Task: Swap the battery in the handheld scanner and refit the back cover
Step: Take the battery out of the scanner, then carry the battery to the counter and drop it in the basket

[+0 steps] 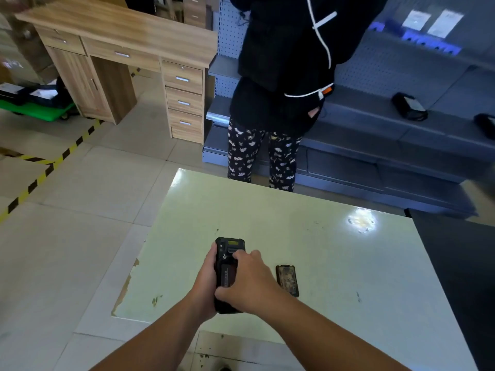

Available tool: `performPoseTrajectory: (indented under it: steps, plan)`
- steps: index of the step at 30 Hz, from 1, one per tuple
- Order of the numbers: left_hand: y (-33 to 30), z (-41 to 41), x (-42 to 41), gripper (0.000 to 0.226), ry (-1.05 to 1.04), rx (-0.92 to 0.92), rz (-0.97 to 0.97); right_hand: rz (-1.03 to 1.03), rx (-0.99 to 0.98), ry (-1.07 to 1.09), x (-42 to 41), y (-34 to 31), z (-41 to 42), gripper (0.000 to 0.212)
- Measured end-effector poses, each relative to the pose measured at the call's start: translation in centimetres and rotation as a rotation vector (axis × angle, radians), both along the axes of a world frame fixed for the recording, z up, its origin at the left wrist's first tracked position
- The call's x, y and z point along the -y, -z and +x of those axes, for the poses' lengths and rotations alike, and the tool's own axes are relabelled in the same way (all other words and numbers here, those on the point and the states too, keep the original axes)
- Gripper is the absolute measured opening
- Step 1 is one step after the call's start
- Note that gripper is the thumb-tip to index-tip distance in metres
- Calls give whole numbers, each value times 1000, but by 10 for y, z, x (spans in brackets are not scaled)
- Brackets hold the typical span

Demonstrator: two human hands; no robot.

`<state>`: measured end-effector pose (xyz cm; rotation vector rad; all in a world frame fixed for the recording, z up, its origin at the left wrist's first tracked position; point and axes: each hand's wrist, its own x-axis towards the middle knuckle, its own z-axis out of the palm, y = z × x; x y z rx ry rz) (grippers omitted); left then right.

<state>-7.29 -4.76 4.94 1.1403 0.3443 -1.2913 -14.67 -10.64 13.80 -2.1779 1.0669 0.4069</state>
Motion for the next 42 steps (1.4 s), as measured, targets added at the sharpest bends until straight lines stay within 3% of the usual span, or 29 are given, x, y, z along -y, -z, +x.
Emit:
performPoseTrajectory:
  steps: [4,9,14,24,29,34,42]
  plan:
    - [9,2,3,65,36,93,27,-25,-32,-40,-3,0,-3,50]
    - [38,16,12,55,87,534,312,-87,24,-36,12,-3,-20,42]
    - [88,26,21,116,324,857,385,-25,-10,24,30,13,-32,48]
    - [134,15,28,102,685,1423,779,-82,-81,113,48,39,-44,33]
    - [103,16,34,78,665,1620,683,-187,-101,110,68,37,-56,32]
    - [48,-17,61,67,914,1817,381,-255,-121,179,101,26,-95,47]
    - [-23,-125,123,71,1139,1891,135,-303,-171,356,155,9,-206,46]
